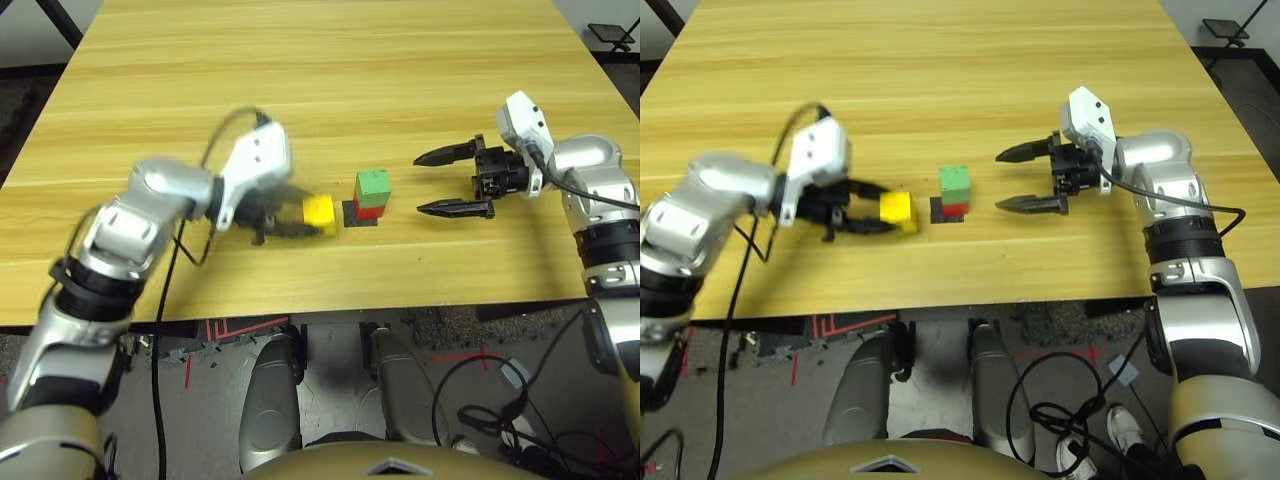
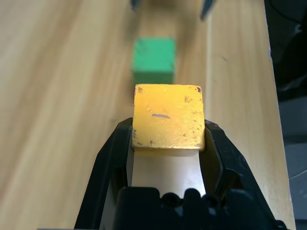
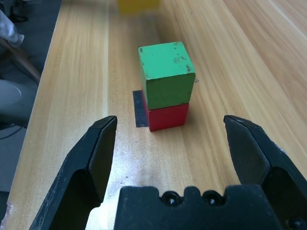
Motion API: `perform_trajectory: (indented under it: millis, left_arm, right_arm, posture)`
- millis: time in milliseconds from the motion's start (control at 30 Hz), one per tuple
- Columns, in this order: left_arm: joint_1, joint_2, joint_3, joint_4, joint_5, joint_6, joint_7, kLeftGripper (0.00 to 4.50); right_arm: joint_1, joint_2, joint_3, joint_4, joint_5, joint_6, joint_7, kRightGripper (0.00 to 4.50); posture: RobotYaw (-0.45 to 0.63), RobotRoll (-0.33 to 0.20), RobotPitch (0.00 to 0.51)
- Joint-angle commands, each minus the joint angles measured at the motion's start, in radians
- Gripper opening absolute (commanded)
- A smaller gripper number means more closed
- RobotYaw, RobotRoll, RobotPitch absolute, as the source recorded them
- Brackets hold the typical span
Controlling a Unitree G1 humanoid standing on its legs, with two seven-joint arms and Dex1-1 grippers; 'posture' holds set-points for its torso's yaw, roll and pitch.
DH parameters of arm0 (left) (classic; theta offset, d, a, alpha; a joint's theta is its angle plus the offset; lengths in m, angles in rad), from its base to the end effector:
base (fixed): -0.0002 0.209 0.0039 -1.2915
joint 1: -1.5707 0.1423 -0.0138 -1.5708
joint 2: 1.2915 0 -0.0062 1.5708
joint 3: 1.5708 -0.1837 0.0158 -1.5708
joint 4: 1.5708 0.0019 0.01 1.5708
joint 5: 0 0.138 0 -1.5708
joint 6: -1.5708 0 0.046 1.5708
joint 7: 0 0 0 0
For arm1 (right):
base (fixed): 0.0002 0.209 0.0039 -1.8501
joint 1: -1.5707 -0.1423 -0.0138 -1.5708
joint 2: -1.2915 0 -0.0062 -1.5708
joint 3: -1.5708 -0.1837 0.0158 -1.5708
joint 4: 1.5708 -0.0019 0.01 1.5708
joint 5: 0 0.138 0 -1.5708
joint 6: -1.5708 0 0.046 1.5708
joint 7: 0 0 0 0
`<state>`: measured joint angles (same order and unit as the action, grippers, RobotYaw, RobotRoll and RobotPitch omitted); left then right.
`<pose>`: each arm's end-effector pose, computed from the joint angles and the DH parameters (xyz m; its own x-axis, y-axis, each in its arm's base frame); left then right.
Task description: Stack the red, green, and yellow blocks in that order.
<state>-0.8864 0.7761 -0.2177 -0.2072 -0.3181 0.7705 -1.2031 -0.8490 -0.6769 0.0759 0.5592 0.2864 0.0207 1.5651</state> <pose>0.2757 0.1817 0.2791 0.3119 -0.8281 -0.4658 0.9231 0.1481 0.3548 0.3262 -0.2580 0.2174 0.1715 0.9344 -0.3123 -0.9491 0.0716 -0.3069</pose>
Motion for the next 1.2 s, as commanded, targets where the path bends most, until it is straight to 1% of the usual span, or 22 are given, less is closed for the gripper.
perform_trajectory:
  millis: [33, 167, 267, 467, 600, 900, 1200]
  left_arm:
    - [-0.075, 0.001, -0.043, 0.020, 0.009, 0.072, 0.005, 2.04]
    - [-0.164, -0.064, -0.076, 0.068, 0.000, 0.153, 0.036, 2.04]
    - [-0.212, -0.117, -0.110, 0.133, 0.025, 0.132, 0.053, 2.04]
    - [-0.252, -0.210, -0.149, 0.194, 0.037, 0.119, 0.067, 2.04]
    - [-0.255, -0.248, -0.161, 0.200, 0.043, 0.125, 0.075, 2.04]
    - [-0.228, -0.273, -0.185, 0.183, 0.048, 0.118, 0.084, 2.04]
    - [-0.203, -0.267, -0.203, 0.190, 0.063, 0.101, 0.085, 2.04]
  right_arm:
    - [0.009, 0.009, -0.001, 0.012, -0.006, -0.015, 0.005, 4.50]
    - [0.023, 0.012, -0.002, 0.006, -0.005, -0.015, 0.001, 4.50]
    - [0.038, 0.013, -0.005, -0.004, -0.003, -0.012, -0.007, 4.50]
    - [0.077, 0.000, -0.016, -0.049, 0.006, 0.009, -0.020, 4.50]
    - [0.098, -0.005, -0.022, -0.080, 0.011, 0.025, -0.032, 4.50]
    - [0.120, -0.006, -0.027, -0.119, 0.014, 0.052, -0.047, 4.50]
    - [0.106, 0.000, -0.024, -0.110, 0.013, 0.053, -0.045, 4.50]
  posture:
    - [0.15, 0.012, 0.229]
    - [0.14, 0.019, 0.228]
    - [0.12, 0.022, 0.230]
    - [0.09, 0.022, 0.236]
    - [0.07, 0.022, 0.241]
    - [0.07, 0.020, 0.250]
    - [0.07, 0.018, 0.253]
